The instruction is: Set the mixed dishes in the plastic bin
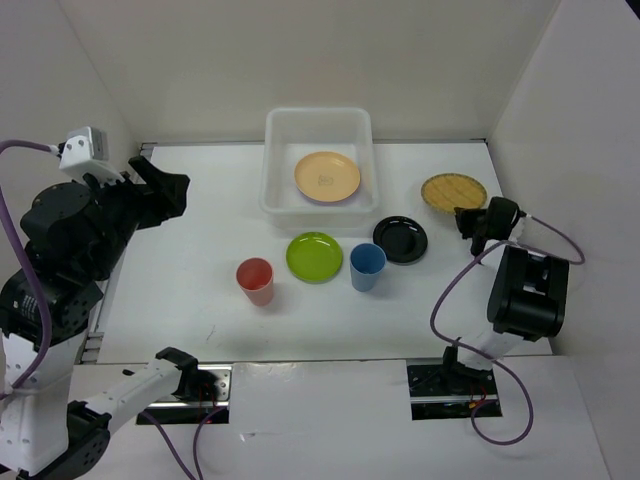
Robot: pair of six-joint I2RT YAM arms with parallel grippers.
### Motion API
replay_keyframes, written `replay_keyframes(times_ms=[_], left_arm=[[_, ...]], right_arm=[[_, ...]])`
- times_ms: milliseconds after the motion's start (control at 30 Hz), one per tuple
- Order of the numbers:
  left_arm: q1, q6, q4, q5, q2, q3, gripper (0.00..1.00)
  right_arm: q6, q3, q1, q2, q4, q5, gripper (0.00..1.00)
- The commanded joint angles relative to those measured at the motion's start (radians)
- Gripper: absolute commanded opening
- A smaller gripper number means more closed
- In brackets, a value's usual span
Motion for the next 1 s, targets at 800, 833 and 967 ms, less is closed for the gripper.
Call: replay_keyframes(times_ms=[800, 833, 967], left_arm=[[0.006, 0.009, 0.031, 0.016, -0.022, -0.031, 0.81], [0.006, 0.009, 0.031, 0.016, -0.022, -0.031, 0.81], [0.006, 0.009, 0.031, 0.016, -0.022, -0.031, 0.81]], right_arm=[[-0.368, 0.877, 0.662, 0.320, -0.346, -0.107, 0.00], [-0.382, 0.892, 0.673, 0.358, -0.381, -0.090, 0.00], [-0.406, 0.955, 0.682, 0.420, -0.417, -0.047, 0.00]])
